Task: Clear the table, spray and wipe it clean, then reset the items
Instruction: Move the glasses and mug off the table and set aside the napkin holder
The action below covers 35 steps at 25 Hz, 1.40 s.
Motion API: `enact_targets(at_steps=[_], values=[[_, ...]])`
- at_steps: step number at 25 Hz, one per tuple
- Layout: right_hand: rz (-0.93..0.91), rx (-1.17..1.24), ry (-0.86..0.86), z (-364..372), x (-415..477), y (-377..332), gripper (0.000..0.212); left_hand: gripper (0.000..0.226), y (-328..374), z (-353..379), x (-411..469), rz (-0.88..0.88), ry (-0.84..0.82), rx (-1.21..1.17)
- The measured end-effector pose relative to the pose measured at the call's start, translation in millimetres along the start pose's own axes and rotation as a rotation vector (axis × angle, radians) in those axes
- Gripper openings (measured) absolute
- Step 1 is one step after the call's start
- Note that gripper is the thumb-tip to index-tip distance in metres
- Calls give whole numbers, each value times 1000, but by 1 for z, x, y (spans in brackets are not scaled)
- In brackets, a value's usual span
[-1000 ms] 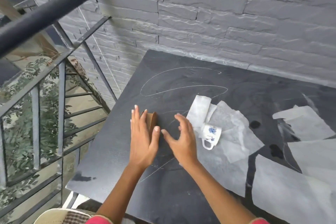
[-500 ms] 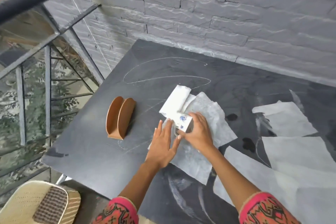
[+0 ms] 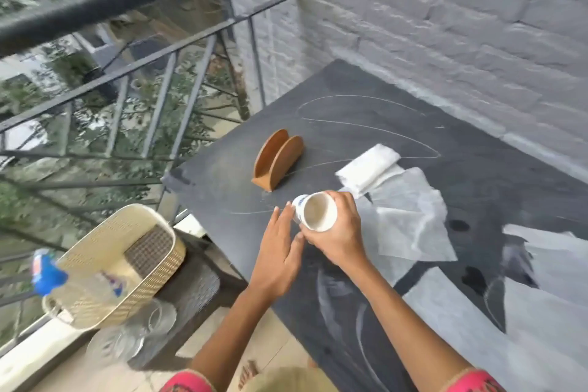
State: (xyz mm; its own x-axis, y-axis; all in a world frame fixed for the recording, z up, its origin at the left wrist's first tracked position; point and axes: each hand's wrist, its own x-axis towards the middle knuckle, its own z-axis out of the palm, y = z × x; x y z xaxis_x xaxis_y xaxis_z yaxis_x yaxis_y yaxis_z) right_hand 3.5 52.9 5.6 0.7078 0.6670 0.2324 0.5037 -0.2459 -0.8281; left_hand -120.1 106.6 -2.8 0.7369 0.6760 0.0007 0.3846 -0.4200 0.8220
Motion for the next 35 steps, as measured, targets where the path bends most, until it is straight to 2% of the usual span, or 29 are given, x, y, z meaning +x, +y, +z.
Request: enact_targets(at_steps=[5, 7, 10, 14, 18, 21, 23, 26, 32, 35], values=[[-107, 86, -270, 76, -53, -52, 59, 52, -47, -53, -82, -224, 236, -82], [-106, 88, -374, 114, -78, -62, 66, 50, -73, -72, -108, -320, 293, -135], [-62, 76, -479, 167, -112, -61, 79, 47, -121, -90, -136, -430, 287, -189], [-21, 4, -537, 249, -143, -34, 79, 56, -204, -103, -153, -591, 233, -272], [45, -58, -607, 329, -154, 2, 75, 52, -268, -102, -145, -627, 254, -363], [52, -114, -635, 365, -149, 25, 72, 37, -289, -99, -140, -635, 347, -286], [44, -156, -653, 383, -149, 38, 72, 46, -301, -96, -140, -653, 391, -230], [61, -156, -704, 398, -155, 49, 74, 56, -314, -93, -147, -669, 374, -196], [97, -161, -685, 407, -163, 47, 75, 44, -325, -92, -154, -667, 343, -204], [95, -189, -787, 405, -159, 44, 85, 44, -320, -93, -153, -663, 326, -196]])
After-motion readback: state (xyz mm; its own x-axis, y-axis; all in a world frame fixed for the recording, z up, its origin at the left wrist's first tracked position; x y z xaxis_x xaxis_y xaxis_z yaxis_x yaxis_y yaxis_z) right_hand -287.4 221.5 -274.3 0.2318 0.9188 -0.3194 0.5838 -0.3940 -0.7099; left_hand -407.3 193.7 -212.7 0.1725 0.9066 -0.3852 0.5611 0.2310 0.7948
